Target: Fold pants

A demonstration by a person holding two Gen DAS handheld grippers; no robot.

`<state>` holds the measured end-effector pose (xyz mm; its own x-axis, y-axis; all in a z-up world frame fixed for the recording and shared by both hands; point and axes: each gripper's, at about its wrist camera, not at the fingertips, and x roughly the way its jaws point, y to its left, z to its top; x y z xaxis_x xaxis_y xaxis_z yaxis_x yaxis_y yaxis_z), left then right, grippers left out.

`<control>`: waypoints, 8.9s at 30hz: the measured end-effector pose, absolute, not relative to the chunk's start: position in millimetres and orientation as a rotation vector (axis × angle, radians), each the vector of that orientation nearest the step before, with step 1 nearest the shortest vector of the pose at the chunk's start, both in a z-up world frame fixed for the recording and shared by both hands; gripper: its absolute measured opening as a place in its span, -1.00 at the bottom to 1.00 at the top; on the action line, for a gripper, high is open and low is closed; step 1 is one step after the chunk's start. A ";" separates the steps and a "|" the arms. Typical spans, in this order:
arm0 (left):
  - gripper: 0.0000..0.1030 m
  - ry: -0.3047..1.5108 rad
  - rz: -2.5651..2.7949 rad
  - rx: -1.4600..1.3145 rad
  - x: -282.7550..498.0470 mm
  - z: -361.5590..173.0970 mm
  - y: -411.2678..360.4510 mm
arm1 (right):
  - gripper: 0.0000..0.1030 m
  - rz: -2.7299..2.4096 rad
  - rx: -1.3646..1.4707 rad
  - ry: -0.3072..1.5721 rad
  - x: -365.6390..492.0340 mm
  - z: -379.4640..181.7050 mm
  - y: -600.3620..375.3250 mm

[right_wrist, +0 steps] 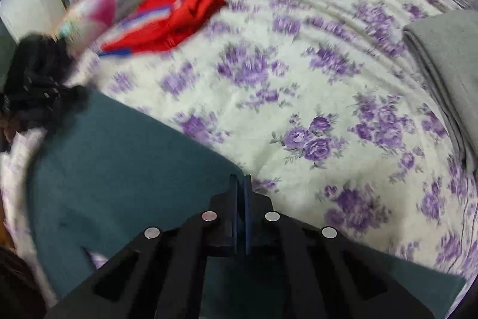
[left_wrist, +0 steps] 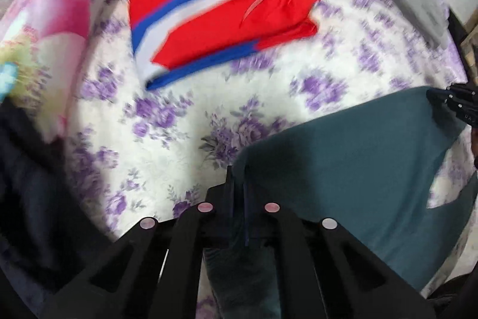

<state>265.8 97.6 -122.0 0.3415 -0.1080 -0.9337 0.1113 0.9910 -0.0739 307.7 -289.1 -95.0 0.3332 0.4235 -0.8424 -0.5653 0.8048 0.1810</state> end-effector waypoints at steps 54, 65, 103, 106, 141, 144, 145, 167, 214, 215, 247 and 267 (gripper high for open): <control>0.43 1.336 0.268 0.002 24.5 -147.5 97.0 | 0.47 -0.240 0.024 1.042 230.2 -117.5 -407.3; 0.41 1.215 0.248 -0.119 27.5 -103.3 77.2 | -0.67 -0.233 0.125 1.114 243.8 -140.0 -449.4; 0.64 1.348 0.120 -0.106 52.8 -164.0 26.3 | 0.15 -0.164 0.134 1.090 246.0 -122.9 -456.8; 0.64 1.345 0.128 -0.137 51.5 -160.3 25.4 | 0.13 -0.178 0.133 1.121 261.0 -133.5 -461.2; 0.68 1.378 -0.022 0.045 74.9 -163.5 16.5 | -0.81 -0.336 0.817 0.862 -35.1 -143.0 -640.1; 0.68 1.378 -0.029 0.057 73.9 -161.7 15.8 | -0.23 -0.401 0.848 0.859 -49.3 -153.7 -641.8; 0.68 1.377 -0.032 0.058 73.0 -160.8 16.1 | -0.10 -0.414 0.858 0.836 -56.3 -152.2 -641.9; 0.68 1.393 0.006 0.059 62.5 -160.4 9.3 | -0.86 -0.273 0.523 0.848 31.8 -104.5 -641.4; 0.72 1.397 0.042 0.051 65.2 -167.3 6.1 | -0.77 -0.220 0.490 0.976 55.3 -108.5 -649.7; 0.72 1.396 0.043 0.049 65.5 -167.2 6.2 | -0.77 -0.239 0.499 0.950 55.2 -107.7 -651.4; 0.72 1.403 -0.004 0.012 83.1 -167.8 23.7 | -0.08 -0.608 0.187 0.982 3.5 -81.7 -600.7; 0.72 1.366 -0.001 -0.006 79.7 -154.0 28.4 | 0.44 -0.566 0.361 0.967 -5.1 -115.8 -592.0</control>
